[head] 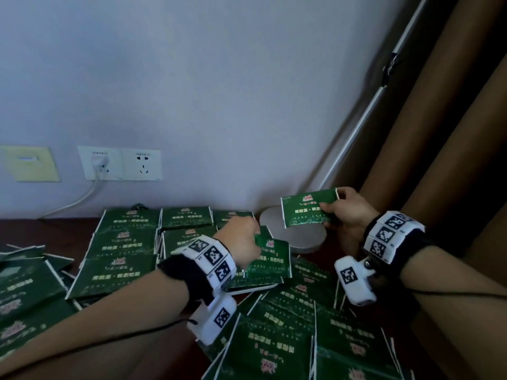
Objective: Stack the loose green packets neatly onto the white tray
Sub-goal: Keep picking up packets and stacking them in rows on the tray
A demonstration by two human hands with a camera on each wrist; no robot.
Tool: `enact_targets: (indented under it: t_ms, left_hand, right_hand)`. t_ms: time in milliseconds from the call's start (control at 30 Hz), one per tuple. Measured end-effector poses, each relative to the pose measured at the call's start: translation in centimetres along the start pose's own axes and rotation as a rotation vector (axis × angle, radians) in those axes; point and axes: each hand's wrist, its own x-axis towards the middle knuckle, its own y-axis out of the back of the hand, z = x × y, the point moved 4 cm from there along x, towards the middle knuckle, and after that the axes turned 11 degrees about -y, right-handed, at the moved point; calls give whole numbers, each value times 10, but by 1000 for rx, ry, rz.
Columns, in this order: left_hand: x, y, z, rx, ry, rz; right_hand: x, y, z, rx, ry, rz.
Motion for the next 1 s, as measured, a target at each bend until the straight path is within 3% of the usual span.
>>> enact_targets:
  t_ms: [167,267,367,533,733,1000]
  left_hand:
    - [4,-13,-1,350,20,-159]
    - [-1,-19,2,509,26,-169]
    - [-2,-28,4,517,-59,-193]
    - [-2,-45,-1,475,-170,-375]
    - [-3,-42,0,541,-220,-454]
    - [-24,-29,3,545,-130,-463]
  right_hand:
    - [15,-35,10,-97,-39,-85]
    - [17,-51,15,-169,-31,-88]
    - [19,-64,15,-244,-1,-59]
    - [22,-89,16,-404,41,-99]
    - [19,-107,29,-939,172,-38]
    - [-7,-116,36,-1107,299,-63]
